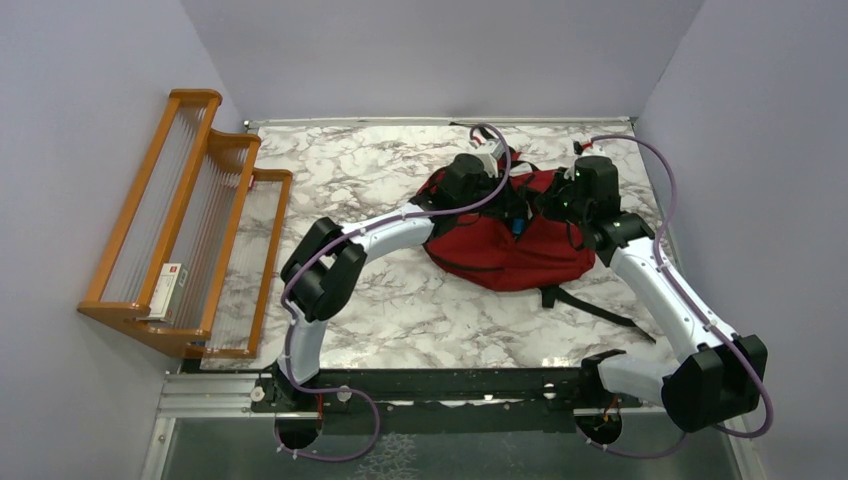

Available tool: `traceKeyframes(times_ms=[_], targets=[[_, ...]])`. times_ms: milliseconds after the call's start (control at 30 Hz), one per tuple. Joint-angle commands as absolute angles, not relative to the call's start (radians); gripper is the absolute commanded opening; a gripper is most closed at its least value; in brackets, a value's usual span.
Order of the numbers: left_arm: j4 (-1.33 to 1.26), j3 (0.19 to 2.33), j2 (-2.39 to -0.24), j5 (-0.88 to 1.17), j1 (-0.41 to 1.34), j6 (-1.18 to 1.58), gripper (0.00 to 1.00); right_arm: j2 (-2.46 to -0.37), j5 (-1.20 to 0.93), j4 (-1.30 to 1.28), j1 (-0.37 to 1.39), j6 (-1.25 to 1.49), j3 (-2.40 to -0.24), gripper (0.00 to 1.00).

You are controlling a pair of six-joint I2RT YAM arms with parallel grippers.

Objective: Pack the student bag
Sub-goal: Place the stationery in the student bag.

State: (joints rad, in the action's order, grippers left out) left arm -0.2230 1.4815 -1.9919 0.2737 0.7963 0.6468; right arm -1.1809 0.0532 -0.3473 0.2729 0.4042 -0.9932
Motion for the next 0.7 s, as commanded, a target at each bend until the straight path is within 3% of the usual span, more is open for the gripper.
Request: traceKeyframes(times_ms=[0, 400, 567, 667], targets=[[-0.269, 1.519, -2.029, 0.265, 0.809, 0.673, 0.00, -1.182, 0.014, -0.311, 0.267, 0.432, -1.049, 0.00], [-0.218, 1.615, -2.127, 0.353, 0.820, 0.683, 0.01, -1.184, -0.040, -0.300, 0.267, 0.439, -1.040, 0.01], [-0.183, 1.622, -2.127, 0.336, 0.820, 0.673, 0.29, -1.173, -0.042, -0.302, 0.267, 0.439, -1.028, 0.01], [-0.170, 1.623, -2.118, 0.330, 0.820, 0.665, 0.36, -1.168, -0.038, -0.306, 0.267, 0.437, -1.023, 0.01]])
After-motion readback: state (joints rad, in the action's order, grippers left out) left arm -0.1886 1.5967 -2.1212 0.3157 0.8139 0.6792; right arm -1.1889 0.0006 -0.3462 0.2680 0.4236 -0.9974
